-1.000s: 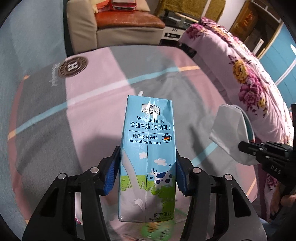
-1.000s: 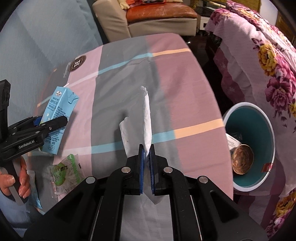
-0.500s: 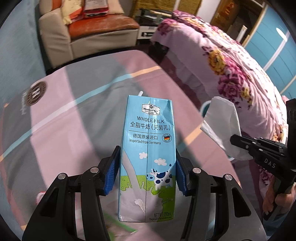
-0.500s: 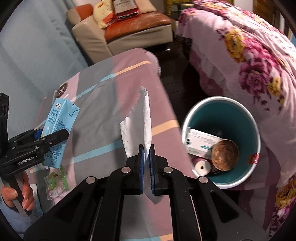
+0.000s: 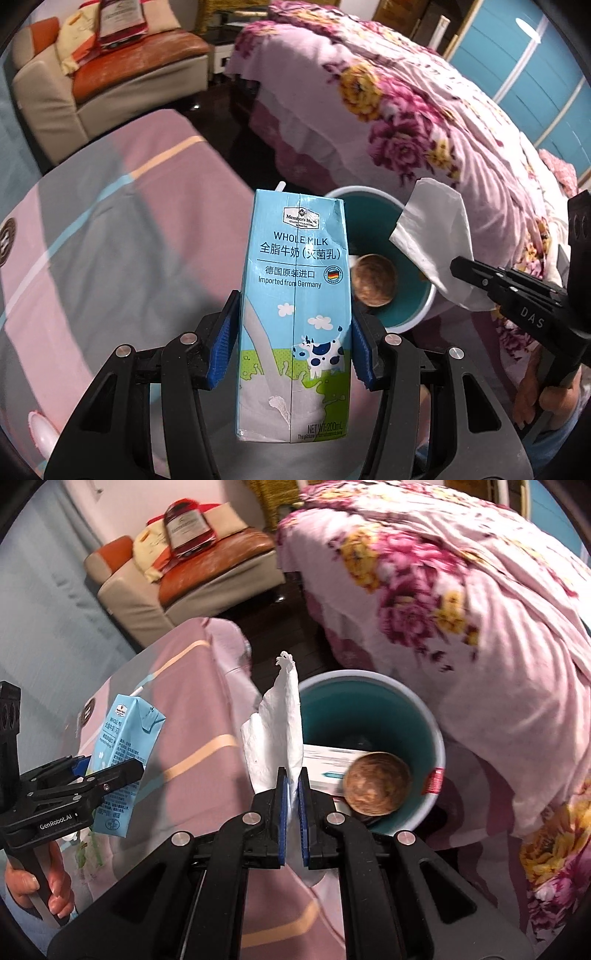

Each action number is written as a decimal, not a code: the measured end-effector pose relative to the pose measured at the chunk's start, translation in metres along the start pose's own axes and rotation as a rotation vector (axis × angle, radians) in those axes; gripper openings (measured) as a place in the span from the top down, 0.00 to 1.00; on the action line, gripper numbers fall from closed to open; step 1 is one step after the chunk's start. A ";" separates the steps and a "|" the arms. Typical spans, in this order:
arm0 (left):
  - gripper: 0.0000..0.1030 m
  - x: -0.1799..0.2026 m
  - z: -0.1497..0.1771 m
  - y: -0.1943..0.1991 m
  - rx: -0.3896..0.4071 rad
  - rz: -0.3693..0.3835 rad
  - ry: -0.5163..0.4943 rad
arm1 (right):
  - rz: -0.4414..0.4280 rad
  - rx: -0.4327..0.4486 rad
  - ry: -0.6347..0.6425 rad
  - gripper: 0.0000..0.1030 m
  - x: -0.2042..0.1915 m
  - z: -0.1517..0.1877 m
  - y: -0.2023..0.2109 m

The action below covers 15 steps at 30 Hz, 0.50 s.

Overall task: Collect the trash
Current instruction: 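Carry the milk carton and tissue over the teal bin with both grippers, then open the left gripper to drop the milk carton while the right gripper releases the tissue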

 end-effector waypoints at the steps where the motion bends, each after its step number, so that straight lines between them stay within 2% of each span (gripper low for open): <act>1: 0.47 0.007 -0.001 -0.003 -0.003 0.004 -0.006 | 0.003 0.002 -0.010 0.94 0.009 0.001 0.002; 8: 0.47 0.049 -0.005 -0.024 -0.029 0.024 -0.050 | 0.030 0.022 -0.031 0.94 0.038 0.004 0.011; 15: 0.47 0.071 -0.008 -0.044 -0.054 0.035 -0.072 | 0.050 0.022 -0.052 0.94 0.060 0.005 0.013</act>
Point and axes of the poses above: each gripper's, at about its wrist camera, not at the fingertips, and y roughly against the way its jaws point, x to its right, z to its underside, the point moved 10 cm from there along -y, roughly the way its jaws point, and after that the axes turned 11 degrees about y, right-handed, at the moved point
